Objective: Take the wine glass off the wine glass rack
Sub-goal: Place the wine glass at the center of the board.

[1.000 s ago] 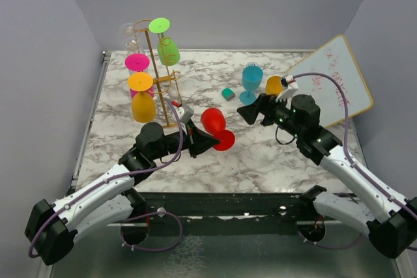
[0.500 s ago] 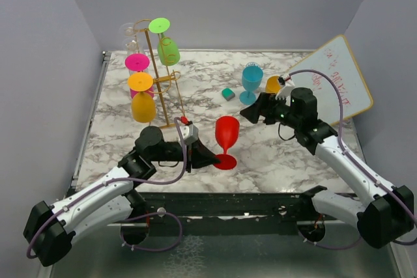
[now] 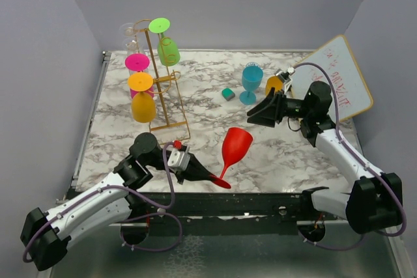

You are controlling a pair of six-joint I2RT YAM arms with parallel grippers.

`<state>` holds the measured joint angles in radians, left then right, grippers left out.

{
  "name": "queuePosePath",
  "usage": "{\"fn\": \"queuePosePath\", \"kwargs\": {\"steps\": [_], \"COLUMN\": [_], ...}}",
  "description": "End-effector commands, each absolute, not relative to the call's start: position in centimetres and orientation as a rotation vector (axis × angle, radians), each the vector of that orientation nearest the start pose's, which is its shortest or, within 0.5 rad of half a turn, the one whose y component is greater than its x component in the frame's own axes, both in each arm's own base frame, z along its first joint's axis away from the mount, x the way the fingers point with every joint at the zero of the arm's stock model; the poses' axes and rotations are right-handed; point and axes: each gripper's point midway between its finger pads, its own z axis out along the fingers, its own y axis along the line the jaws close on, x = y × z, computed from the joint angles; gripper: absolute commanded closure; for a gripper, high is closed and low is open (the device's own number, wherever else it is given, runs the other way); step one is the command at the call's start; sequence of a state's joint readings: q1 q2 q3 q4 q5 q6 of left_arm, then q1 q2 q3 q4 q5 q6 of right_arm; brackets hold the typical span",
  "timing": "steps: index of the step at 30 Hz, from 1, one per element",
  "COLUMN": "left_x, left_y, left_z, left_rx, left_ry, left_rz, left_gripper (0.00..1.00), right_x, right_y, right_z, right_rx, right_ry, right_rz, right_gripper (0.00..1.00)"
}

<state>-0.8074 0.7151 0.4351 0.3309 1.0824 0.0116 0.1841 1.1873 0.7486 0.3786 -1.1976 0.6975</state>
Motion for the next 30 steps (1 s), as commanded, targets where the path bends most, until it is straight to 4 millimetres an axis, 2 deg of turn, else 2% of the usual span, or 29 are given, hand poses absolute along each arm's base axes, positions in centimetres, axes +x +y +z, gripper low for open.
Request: {"fn": "queuePosePath", "kwargs": {"steps": [1,4,8,11,16,24,30], "left_x": [4.2,4.4,4.8,4.9,5.1,5.6,5.8], "left_y": [-27.4,-27.6,-27.7,-27.8,-27.9,-27.7,-27.6], "left_z": [24.4,24.3,24.2,24.2,24.0,22.6,22.4], "left_rx": [1.501,1.508,1.504,1.506,1.511,1.614,1.61], "left_ry": [0.857,0.855,0.849,0.845,0.852,0.904,0.912], "left_rz": [-1.39,-1.388,-1.358,-1.352,-1.342,-1.275,-1.253], "left_gripper": [1.0,1.0,1.0,1.0,1.0,1.0,1.0], "right_x": [21.1,20.3,19.1,18.5,18.1,16.9,16.5], "right_y": [22.4,23.4,24.7,25.1,25.1,24.8,24.7], "right_z": [27.5,26.3,25.9,26.2,26.5,27.8,28.4], "right_rx": [-0.744,-0.77,-0.81,-0.839,-0.864,-0.926,-0.927], "right_ry": [1.73,1.798,1.796,1.787,1.778,1.728,1.727], "right_rz": [1.732,1.788,1.824,1.841,1.861,1.887,1.892], "right_gripper": [0.12,0.24,0.26,0.31,0.39,0.63,0.69]}}
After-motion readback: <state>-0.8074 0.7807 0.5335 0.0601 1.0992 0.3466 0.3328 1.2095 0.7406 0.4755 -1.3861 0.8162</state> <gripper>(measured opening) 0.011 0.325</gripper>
